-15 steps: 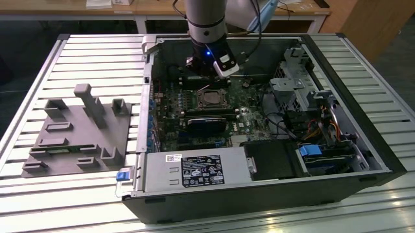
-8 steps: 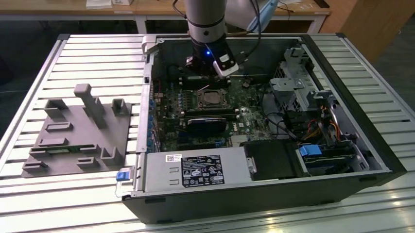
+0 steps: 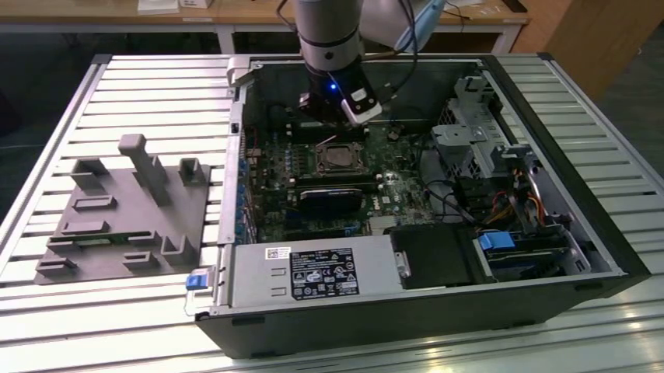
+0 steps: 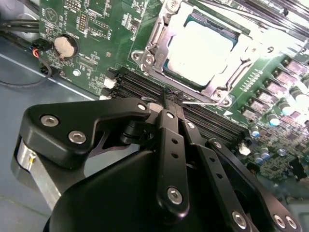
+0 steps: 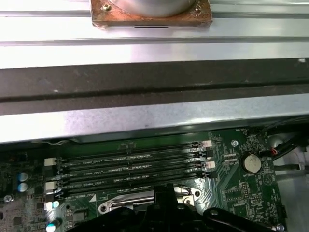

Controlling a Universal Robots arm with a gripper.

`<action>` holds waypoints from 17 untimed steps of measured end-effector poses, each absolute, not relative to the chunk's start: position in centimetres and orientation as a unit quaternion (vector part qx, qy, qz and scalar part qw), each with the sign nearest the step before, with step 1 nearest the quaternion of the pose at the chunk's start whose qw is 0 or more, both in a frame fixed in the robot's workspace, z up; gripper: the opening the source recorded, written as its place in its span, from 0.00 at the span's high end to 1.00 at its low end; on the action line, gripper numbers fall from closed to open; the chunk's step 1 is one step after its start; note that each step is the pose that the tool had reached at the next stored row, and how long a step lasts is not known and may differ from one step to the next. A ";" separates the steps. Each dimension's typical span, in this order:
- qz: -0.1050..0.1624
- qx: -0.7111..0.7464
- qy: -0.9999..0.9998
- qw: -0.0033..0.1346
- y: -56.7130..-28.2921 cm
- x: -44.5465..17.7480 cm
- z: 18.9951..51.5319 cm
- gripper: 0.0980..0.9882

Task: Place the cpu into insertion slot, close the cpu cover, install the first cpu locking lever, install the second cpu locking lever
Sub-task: 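Install the first cpu locking lever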

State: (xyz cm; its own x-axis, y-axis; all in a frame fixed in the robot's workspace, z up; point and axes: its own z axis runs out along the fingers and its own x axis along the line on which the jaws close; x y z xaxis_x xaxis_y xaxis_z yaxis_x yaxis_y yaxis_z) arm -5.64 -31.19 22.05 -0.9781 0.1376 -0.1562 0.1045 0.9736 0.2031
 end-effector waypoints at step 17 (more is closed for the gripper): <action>0.089 0.111 0.985 0.100 -30.7 -5.7 21.4 1.00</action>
